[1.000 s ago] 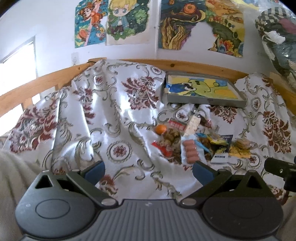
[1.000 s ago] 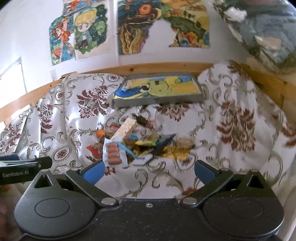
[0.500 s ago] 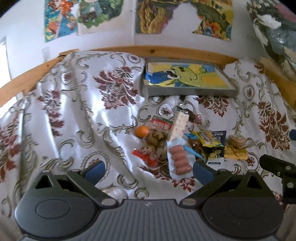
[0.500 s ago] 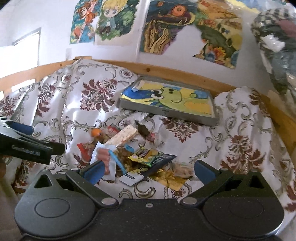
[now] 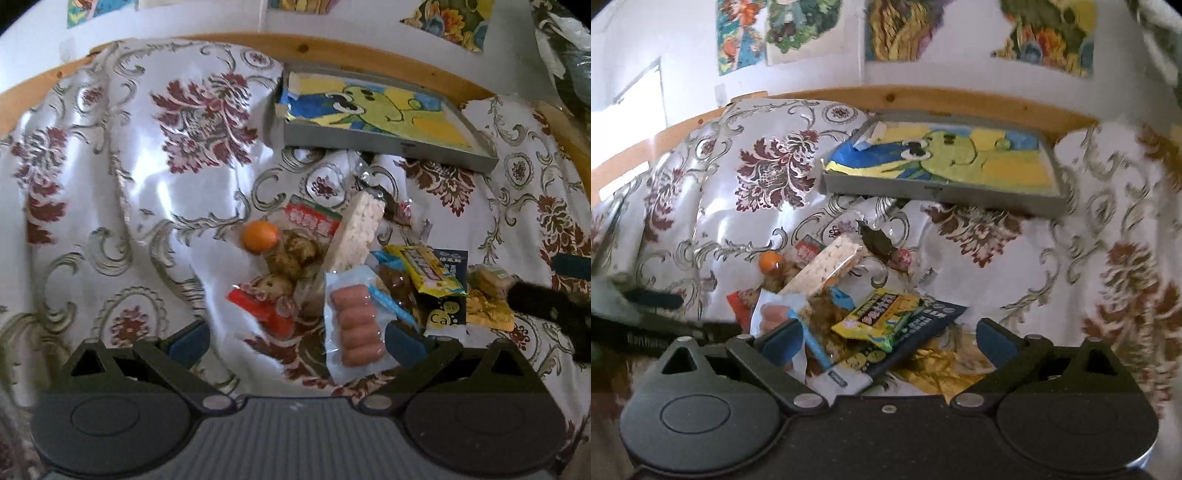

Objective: Organize snacks
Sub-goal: 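Move both tools down toward the snack pile, then grasp the yellow-green packet with right tool while left tool grasps the sausage pack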

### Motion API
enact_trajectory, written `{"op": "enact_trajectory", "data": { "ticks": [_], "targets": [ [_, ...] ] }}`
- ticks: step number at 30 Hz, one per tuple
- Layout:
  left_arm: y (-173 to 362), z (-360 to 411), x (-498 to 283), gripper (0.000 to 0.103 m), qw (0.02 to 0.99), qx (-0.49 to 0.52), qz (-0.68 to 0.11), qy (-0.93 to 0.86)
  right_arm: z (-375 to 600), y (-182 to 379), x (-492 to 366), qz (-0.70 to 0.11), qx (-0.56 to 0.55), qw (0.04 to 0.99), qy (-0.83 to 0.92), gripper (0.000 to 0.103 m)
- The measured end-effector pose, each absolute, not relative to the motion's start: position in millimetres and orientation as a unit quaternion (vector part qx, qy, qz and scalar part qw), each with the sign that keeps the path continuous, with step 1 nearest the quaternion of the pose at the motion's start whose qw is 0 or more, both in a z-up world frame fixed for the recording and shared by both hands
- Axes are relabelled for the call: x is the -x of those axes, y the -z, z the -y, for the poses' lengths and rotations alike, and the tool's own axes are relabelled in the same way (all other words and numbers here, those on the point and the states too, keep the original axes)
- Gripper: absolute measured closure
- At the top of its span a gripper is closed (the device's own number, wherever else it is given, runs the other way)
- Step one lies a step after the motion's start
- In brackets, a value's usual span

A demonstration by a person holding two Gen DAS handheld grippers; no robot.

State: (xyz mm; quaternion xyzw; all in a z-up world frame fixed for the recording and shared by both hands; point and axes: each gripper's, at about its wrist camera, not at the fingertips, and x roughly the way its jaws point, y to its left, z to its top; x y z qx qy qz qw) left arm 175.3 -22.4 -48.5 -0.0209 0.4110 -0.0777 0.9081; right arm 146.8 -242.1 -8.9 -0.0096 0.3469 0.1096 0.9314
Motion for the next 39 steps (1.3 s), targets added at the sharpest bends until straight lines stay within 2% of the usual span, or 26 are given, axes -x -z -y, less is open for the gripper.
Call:
{"op": "enact_trajectory", "data": {
  "ticks": [6,12,20,22,25,32,33,35,39],
  "targets": [
    [61.0,39.5,-183.5,0.001,0.907,0.004,-0.410,0.099,245.6,28.7,-185.0,-0.367,-0.042,0.921,-0.124,0.011],
    [70.4,47.5,-191.1,0.011,0.900,0.005,-0.421,0.114,240.9,47.7,-209.1,-0.386,-0.061,0.911,-0.130,0.017],
    [82.6,42.8,-204.0,0.044,0.880,0.059,-0.454,0.130,231.0,65.0,-225.9,-0.409,-0.062,0.902,-0.124,0.024],
    [83.5,45.1,-204.0,0.047,0.879,0.059,-0.454,0.135,230.2,67.9,-228.6,-0.413,-0.066,0.900,-0.123,0.025],
    [84.7,48.4,-205.3,0.050,0.877,0.057,-0.455,0.141,225.3,71.5,-231.3,-0.421,-0.058,0.897,-0.123,0.025],
    [92.2,43.9,-212.5,0.048,0.866,0.091,-0.472,0.137,212.9,72.7,-224.4,-0.425,0.007,0.899,-0.109,0.028],
    [92.0,44.3,-212.3,0.049,0.866,0.089,-0.472,0.138,210.9,72.8,-222.4,-0.425,0.020,0.898,-0.107,0.030],
    [91.0,44.4,-210.6,0.058,0.865,0.087,-0.473,0.140,207.2,72.7,-219.1,-0.426,0.043,0.898,-0.099,0.035],
    [87.1,47.4,-206.4,0.060,0.868,0.077,-0.471,0.136,204.3,72.2,-213.0,-0.423,0.071,0.899,-0.089,0.049]
  ]
}}
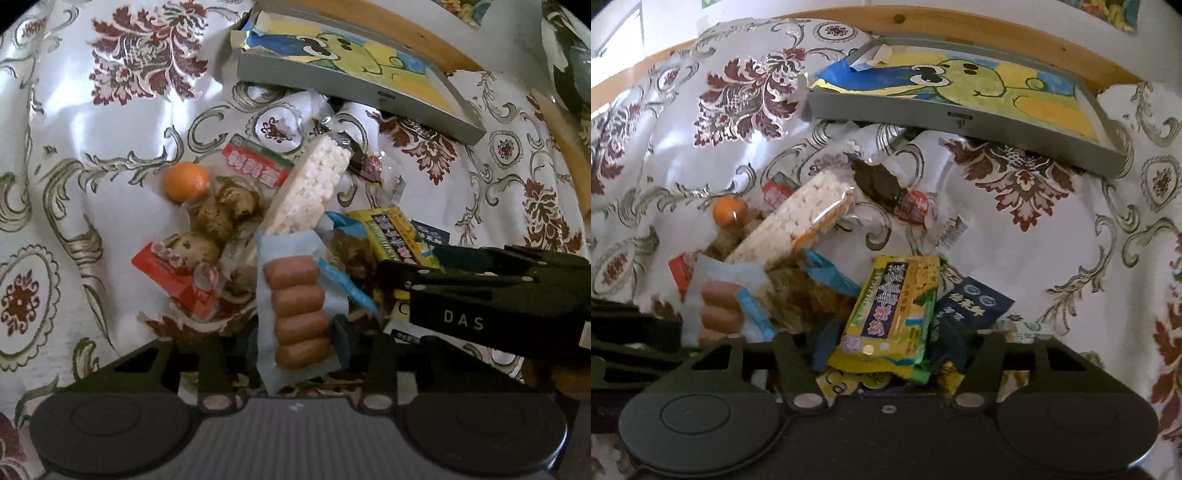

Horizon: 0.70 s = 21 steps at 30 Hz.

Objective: Organize snacks
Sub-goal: 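Grasp the yellow-green packet with right tool while left tool grasps the sausage pack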

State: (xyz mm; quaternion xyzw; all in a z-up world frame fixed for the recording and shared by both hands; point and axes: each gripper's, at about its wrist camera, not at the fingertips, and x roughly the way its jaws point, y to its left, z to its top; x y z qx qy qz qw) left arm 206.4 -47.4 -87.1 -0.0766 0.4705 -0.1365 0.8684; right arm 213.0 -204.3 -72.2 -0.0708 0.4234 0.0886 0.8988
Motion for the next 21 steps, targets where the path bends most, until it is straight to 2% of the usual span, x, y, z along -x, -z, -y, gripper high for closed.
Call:
{"op": "enact_trajectory", "data": {
  "ticks": [5,12,15,18,21],
  "targets": [
    [83.5,40.4,-201.0,0.061,0.867,0.101,-0.471,0.126,203.0,72.4,-212.0,-0.420,0.082,0.900,-0.086,0.049],
    [87.5,41.3,-203.0,0.060,0.867,0.101,-0.473,0.120,195.3,82.6,-216.0,-0.401,0.124,0.904,-0.083,0.045],
    [86.0,41.3,-201.7,0.061,0.868,0.104,-0.471,0.120,193.9,82.7,-215.4,-0.400,0.132,0.903,-0.080,0.051],
    [83.1,42.2,-198.7,0.062,0.869,0.103,-0.469,0.118,191.5,81.5,-212.3,-0.398,0.141,0.903,-0.077,0.052],
    [77.2,42.6,-192.9,0.069,0.872,0.104,-0.461,0.124,189.8,80.2,-208.0,-0.397,0.148,0.903,-0.075,0.052]
  ]
}}
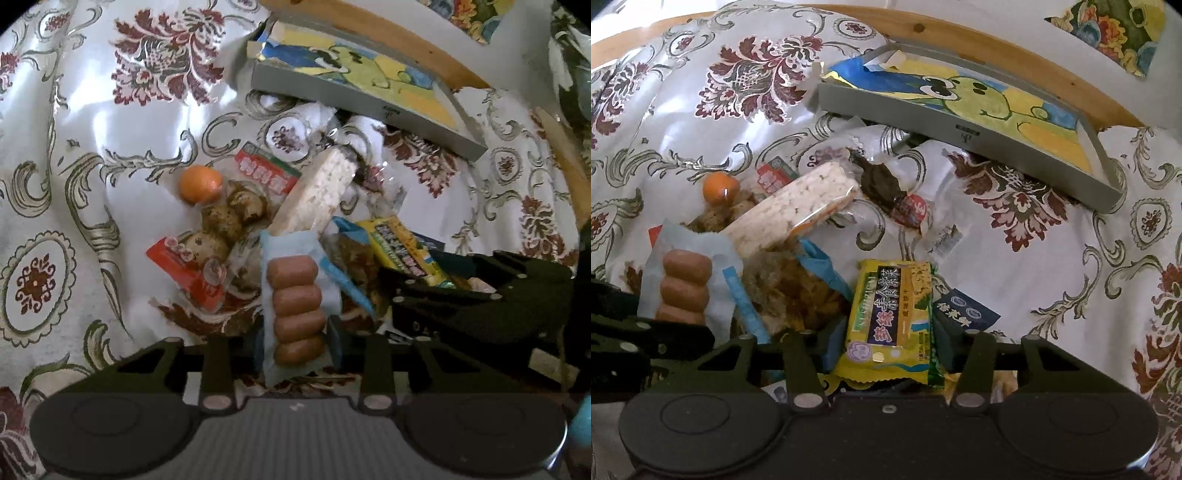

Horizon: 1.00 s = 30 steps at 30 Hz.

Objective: Organize snacks
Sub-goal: 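Grasp the yellow-green packet with right tool while left tool grasps the sausage pack, then carry the yellow packet with right tool while left tool carries sausages over tray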

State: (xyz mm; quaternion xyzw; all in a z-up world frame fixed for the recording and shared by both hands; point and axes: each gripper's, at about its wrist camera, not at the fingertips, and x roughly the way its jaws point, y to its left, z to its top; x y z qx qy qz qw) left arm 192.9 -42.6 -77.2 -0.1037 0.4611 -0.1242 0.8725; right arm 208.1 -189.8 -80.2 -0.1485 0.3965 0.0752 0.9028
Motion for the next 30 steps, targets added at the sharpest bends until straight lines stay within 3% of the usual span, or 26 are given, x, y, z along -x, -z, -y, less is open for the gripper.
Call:
{"op": "enact_trajectory", "data": {
  "ticks": [4,13,30],
  "targets": [
    [70.3,44.9,-184.1,0.080,0.877,0.100,-0.450,0.135,187.4,77.9,-200.5,-0.393,0.162,0.902,-0.074,0.052],
    [64.7,48.1,-171.4,0.084,0.888,0.088,-0.431,0.136,190.8,68.8,-185.3,-0.387,0.160,0.905,-0.070,0.053],
    [48.2,39.9,-155.4,0.086,0.903,0.115,-0.394,0.126,175.6,58.8,-155.3,-0.299,0.285,0.909,-0.057,0.053]
  ]
}}
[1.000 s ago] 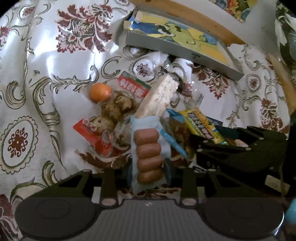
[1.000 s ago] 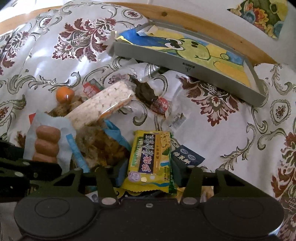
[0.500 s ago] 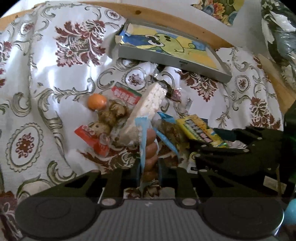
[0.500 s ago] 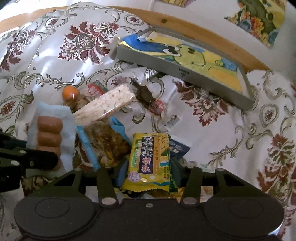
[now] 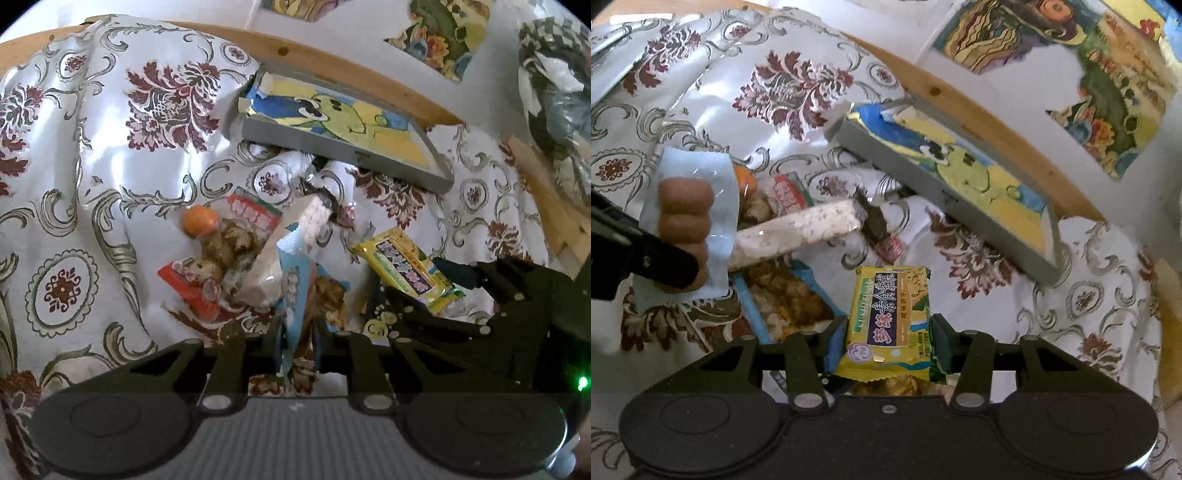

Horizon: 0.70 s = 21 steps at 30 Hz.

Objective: Organize snacks
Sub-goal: 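Carry the yellow packet with right tool while left tool carries sausages over tray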

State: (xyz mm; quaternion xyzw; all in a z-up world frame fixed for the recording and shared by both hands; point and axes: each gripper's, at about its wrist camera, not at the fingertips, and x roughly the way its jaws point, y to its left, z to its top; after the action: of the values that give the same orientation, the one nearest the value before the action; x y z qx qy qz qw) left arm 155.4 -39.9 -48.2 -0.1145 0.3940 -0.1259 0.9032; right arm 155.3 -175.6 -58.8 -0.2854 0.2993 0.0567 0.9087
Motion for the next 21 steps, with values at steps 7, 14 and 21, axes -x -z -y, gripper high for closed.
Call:
{"op": "enact_trajectory", "data": {
  "ticks": [7,14,21],
  "targets": [
    [31.0,45.4,-172.8,0.087,0.905,0.118,-0.386,0.133,178.0,47.6,-154.7,-0.258,0.290,0.921,-0.043,0.053],
    [1.3,62.6,-219.2,0.087,0.914,0.121,-0.359,0.145,189.2,30.0,-176.3,-0.183,0.296,0.937,-0.016,0.053],
    [-22.1,94.5,-289.6,0.087,0.932,0.091,-0.319,0.146,229.2,11.6,-235.9,-0.133,0.220,0.966,0.009,0.053]
  ]
}}
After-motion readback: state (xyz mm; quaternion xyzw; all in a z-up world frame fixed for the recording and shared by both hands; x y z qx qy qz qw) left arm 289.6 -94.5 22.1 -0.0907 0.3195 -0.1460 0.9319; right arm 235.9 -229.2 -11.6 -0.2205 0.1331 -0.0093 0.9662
